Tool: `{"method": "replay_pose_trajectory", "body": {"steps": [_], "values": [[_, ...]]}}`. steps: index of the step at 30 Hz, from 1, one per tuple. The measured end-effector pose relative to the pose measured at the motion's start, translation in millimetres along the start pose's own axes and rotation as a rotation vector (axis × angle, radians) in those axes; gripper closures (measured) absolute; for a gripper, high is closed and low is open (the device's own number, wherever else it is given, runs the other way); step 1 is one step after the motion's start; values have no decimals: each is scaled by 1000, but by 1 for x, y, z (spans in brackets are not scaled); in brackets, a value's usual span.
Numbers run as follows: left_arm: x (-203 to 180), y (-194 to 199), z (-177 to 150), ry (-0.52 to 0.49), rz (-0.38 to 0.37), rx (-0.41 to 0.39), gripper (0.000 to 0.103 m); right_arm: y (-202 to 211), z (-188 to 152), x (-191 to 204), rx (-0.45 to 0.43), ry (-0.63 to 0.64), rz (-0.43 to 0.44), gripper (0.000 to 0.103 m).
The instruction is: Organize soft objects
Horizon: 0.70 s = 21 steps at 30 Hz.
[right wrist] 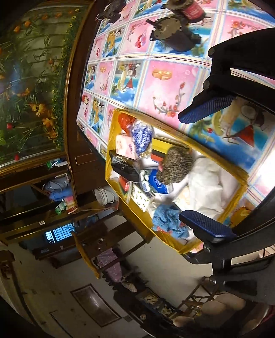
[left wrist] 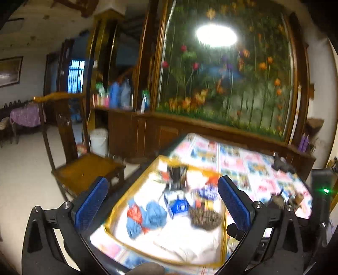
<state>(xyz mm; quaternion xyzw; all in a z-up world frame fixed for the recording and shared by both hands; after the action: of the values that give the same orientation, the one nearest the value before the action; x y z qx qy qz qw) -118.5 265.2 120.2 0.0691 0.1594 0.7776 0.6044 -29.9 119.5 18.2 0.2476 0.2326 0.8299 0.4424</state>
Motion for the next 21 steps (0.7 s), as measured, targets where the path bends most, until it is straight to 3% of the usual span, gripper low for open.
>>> {"method": "replay_pose_trajectory", "body": {"steps": [6,21], "values": [[-16,-7,-15,-24,43,75,0,23,-21,6,-3,69,-39,17],[-46,-6,-35,-115,75,122,0,38,-30,-12,-9,48,-41,16]]}}
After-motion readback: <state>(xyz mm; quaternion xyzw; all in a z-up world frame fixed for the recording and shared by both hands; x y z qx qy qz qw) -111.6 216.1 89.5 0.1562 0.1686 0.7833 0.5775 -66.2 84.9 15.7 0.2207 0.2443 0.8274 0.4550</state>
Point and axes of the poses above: each gripper's, at about its wrist camera, not at the fingertips, and y roughly against the way its jaws point, x to its left, z to its top, the point moved 7 cm from there along -y, roughly the way its jaws point, and after that the axes turned 3 degrees about -x, right-handed, at the moved point
